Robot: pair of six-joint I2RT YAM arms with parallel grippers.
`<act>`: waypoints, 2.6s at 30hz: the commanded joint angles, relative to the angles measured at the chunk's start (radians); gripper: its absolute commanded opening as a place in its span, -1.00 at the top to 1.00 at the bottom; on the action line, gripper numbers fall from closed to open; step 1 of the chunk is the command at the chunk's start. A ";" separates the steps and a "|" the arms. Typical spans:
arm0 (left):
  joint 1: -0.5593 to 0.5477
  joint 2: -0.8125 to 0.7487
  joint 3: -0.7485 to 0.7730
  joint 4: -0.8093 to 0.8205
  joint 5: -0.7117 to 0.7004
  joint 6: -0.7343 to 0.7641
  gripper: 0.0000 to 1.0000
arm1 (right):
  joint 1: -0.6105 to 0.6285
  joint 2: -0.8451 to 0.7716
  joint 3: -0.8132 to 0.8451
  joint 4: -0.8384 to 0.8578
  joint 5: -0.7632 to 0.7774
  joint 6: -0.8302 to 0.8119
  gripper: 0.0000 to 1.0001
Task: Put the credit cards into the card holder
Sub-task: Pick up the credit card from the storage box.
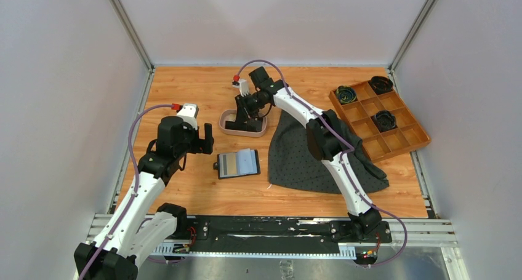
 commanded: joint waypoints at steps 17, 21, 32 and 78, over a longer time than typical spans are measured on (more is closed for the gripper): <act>0.011 -0.053 -0.004 0.040 0.101 0.006 -1.00 | -0.069 -0.184 0.040 -0.017 -0.019 0.021 1.00; 0.011 -0.112 -0.015 0.081 0.178 -0.074 -1.00 | -0.100 -0.279 -0.110 0.061 -0.080 0.159 1.00; 0.011 -0.194 -0.230 0.586 0.420 -0.889 -0.99 | -0.173 -0.556 -0.708 0.685 -0.305 0.913 1.00; -0.022 0.422 -0.224 1.429 0.517 -1.227 0.66 | -0.125 -0.571 -0.853 1.042 -0.491 1.189 1.00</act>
